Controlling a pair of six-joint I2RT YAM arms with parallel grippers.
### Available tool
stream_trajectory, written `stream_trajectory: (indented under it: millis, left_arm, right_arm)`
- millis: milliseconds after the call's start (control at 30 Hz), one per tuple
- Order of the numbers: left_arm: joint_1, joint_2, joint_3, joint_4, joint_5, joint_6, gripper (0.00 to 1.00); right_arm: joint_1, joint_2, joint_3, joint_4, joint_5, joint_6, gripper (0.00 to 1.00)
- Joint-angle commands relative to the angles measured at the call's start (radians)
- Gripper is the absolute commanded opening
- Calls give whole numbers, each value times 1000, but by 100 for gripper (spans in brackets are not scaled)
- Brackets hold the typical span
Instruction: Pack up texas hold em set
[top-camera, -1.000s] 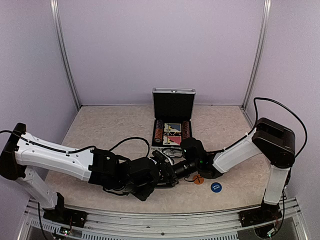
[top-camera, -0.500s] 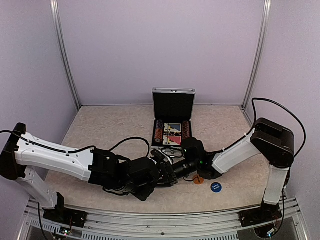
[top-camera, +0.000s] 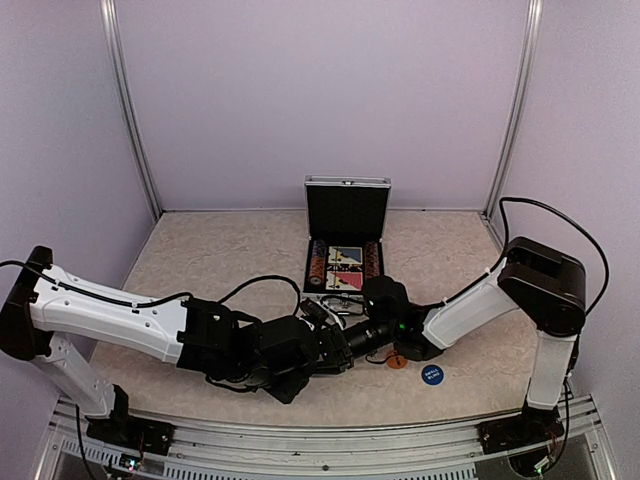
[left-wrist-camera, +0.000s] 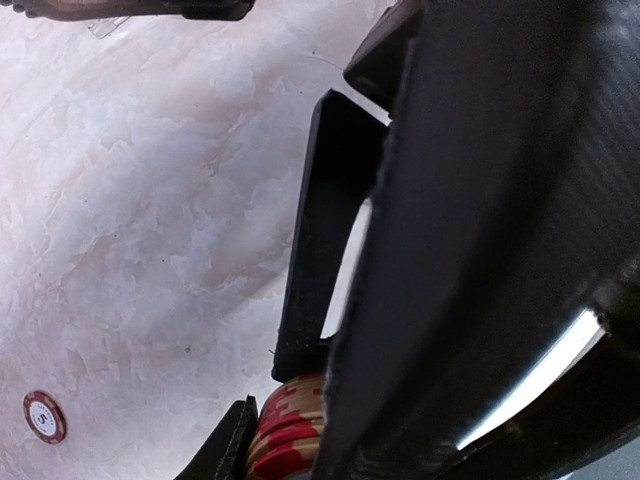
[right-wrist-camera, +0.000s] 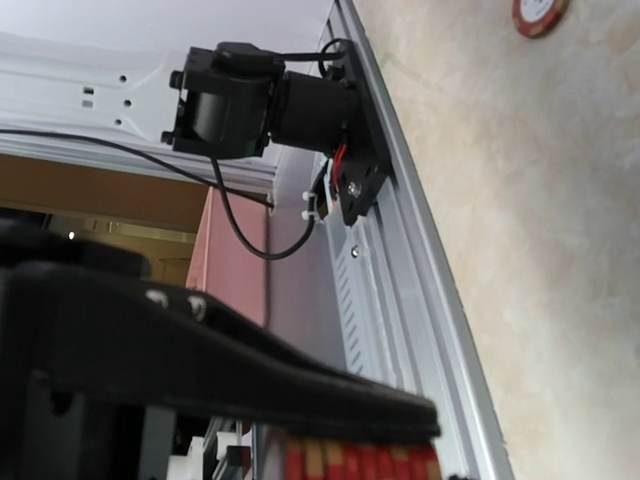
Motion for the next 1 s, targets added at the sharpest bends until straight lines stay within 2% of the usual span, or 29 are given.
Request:
stream_trajectory:
  millis: [0, 333, 767, 967]
  left_arm:
    - [-6, 8, 14, 21, -16, 3, 0]
    - [-5, 7, 14, 19, -17, 3, 0]
    - [-6, 7, 13, 23, -17, 1, 0]
    - [-6, 7, 11, 22, -18, -1, 0]
  right_arm:
    - [25, 18, 6, 38, -36, -2, 51]
    - [30, 33, 2, 75, -46, 14, 43]
    - [33, 43, 3, 103, -56, 33, 24]
    - [34, 49, 2, 126, -59, 51, 20]
